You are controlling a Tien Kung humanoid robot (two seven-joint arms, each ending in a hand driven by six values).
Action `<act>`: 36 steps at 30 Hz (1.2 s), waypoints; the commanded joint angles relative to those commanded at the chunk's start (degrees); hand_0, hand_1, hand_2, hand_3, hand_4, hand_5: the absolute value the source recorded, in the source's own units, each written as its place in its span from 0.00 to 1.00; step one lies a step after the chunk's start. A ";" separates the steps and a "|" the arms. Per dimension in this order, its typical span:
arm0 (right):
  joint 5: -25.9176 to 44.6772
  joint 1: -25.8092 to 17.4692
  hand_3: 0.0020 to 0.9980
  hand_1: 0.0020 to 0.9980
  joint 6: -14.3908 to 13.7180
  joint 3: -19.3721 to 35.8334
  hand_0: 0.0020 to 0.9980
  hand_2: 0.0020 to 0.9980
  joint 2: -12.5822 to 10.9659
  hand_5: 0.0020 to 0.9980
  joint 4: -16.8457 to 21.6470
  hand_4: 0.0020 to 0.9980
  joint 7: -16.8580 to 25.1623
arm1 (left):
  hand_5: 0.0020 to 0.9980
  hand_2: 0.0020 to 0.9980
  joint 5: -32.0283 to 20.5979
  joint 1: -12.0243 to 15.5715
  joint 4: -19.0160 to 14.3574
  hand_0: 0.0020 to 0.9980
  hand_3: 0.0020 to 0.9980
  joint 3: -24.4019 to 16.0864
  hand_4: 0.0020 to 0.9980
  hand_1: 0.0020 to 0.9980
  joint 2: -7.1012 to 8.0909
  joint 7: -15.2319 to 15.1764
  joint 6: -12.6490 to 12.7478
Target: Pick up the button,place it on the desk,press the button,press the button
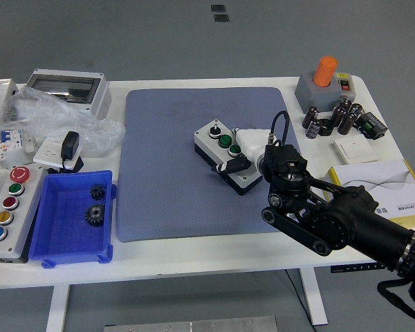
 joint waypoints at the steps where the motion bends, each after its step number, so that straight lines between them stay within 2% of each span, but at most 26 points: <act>1: -0.12 0.02 0.81 0.49 -0.07 -0.12 0.29 0.57 0.03 0.51 -0.07 0.97 0.00 | 0.32 0.59 0.00 -0.01 0.00 0.60 0.62 0.00 0.64 0.62 0.00 -0.01 0.00; 4: -0.40 0.10 0.81 0.49 -0.27 -0.64 0.29 0.57 0.12 0.51 -0.37 0.97 0.00 | 0.32 0.59 0.04 -0.07 0.00 0.60 0.62 -0.03 0.64 0.62 0.01 -0.04 0.00; 5: -0.46 0.14 0.65 0.44 -0.35 -0.85 0.24 0.47 0.14 0.37 -0.48 0.85 0.00 | 0.31 0.59 0.06 -0.09 0.00 0.60 0.62 -0.06 0.63 0.62 0.01 -0.05 0.00; 10: -0.11 0.37 0.65 0.44 -0.98 -2.21 0.24 0.47 -0.03 0.37 -0.93 0.85 0.00 | 0.31 0.59 0.03 -0.06 0.00 0.60 0.62 -0.10 0.63 0.62 0.06 -0.14 0.01; 11: 0.07 0.42 0.56 0.42 -1.12 -2.53 0.22 0.44 -0.12 0.34 -0.95 0.79 0.00 | 0.31 0.59 0.01 -0.04 0.00 0.60 0.62 -0.09 0.63 0.62 0.07 -0.16 0.01; 16: 0.60 0.86 0.56 0.42 -2.10 -4.19 0.22 0.44 -0.80 0.34 -0.72 0.79 0.00 | 0.31 0.59 -0.06 0.05 0.01 0.60 0.62 -0.05 0.63 0.62 0.16 -0.29 0.05; 17: 0.61 0.95 0.50 0.41 -2.27 -4.47 0.22 0.41 -0.93 0.34 -0.67 0.78 0.00 | 0.30 0.59 -0.02 0.06 0.00 0.60 0.62 -0.09 0.63 0.62 0.18 -0.31 0.06; 22: 0.33 1.27 0.50 0.41 -2.86 -5.55 0.22 0.41 -1.42 0.34 -0.43 0.78 0.00 | 0.30 0.59 -0.05 0.08 0.01 0.60 0.62 -0.12 0.63 0.62 0.28 -0.48 0.17; 23: 0.28 1.31 0.43 0.42 -2.93 -5.74 0.21 0.37 -1.48 0.10 -0.37 0.69 0.00 | 0.30 0.59 -0.04 0.07 0.01 0.60 0.62 -0.16 0.63 0.62 0.28 -0.53 0.21; 28: 0.31 1.37 0.43 0.42 -3.20 -6.61 0.21 0.37 -1.80 0.10 0.06 0.69 0.00 | 0.30 0.59 0.15 0.01 0.01 0.60 0.62 -0.39 0.63 0.62 0.23 -0.61 0.29; 29: 0.36 1.37 0.38 0.42 -3.37 -6.78 0.21 0.36 -1.91 0.06 0.25 0.66 0.00 | 0.31 0.59 0.19 0.01 0.01 0.60 0.62 -0.43 0.62 0.62 0.23 -0.63 0.31; 34: 1.35 1.50 0.38 0.42 -4.37 -7.72 0.21 0.36 -2.62 0.06 1.22 0.66 0.00 | 0.31 0.59 0.19 0.06 0.01 0.60 0.62 -0.54 0.62 0.62 0.20 -0.67 0.37; 35: 1.73 1.55 0.37 0.41 -4.56 -8.01 0.21 0.35 -2.81 0.03 1.39 0.61 0.00 | 0.30 0.60 0.20 0.07 0.01 0.60 0.62 -0.57 0.62 0.62 0.19 -0.67 0.38; 36: 2.15 1.67 0.37 0.41 -4.92 -8.58 0.21 0.35 -3.17 0.03 1.70 0.61 0.00 | 0.30 0.60 0.22 0.07 0.01 0.60 0.62 -0.63 0.62 0.62 0.18 -0.69 0.38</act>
